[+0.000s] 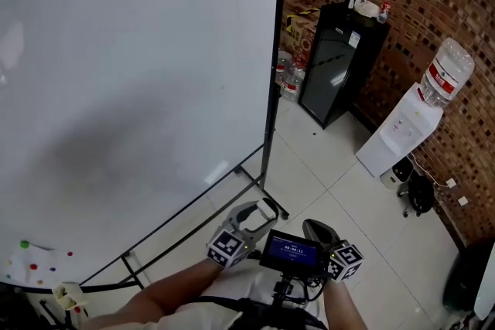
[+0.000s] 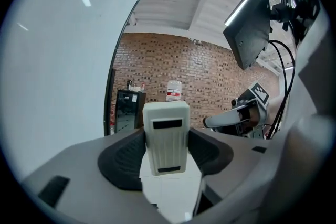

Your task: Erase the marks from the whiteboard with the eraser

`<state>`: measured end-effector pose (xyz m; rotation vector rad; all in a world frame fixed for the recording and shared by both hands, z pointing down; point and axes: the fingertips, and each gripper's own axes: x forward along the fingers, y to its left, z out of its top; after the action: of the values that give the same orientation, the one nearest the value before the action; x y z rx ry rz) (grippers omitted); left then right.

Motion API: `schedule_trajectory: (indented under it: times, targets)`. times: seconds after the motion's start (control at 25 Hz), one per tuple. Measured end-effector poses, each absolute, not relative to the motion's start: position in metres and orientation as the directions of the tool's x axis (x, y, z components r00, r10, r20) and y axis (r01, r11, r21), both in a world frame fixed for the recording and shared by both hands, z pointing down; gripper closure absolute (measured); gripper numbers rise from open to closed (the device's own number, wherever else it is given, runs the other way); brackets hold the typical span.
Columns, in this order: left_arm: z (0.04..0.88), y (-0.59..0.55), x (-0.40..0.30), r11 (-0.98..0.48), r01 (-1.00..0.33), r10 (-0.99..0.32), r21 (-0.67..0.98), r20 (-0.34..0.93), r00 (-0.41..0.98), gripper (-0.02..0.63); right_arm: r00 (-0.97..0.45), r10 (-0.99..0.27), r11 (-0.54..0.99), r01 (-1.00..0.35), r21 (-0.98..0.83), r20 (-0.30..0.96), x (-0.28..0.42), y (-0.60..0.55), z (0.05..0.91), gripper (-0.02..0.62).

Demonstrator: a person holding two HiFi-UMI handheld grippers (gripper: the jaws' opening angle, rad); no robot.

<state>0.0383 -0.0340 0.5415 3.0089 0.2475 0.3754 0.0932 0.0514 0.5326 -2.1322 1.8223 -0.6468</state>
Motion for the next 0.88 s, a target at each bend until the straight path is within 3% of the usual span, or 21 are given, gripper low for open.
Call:
schedule_trajectory:
  times: [0.52, 0.88]
  targets:
    - [0.566, -0.105, 0.024, -0.995, -0.097, -0.084, 0.025, 0.324, 0.942, 0.345, -0.188, -0.975, 0.102, -0.852, -0.513, 0.119, 0.096, -0.054, 0.560, 0.580]
    - [0.590, -0.130, 0.104, -0.959, -0.259, -0.194, 0.113, 0.403, 0.894, 0.345, -0.355, -0.921, 0.237, -0.838, -0.492, 0.161, 0.163, -0.092, 0.567, 0.580]
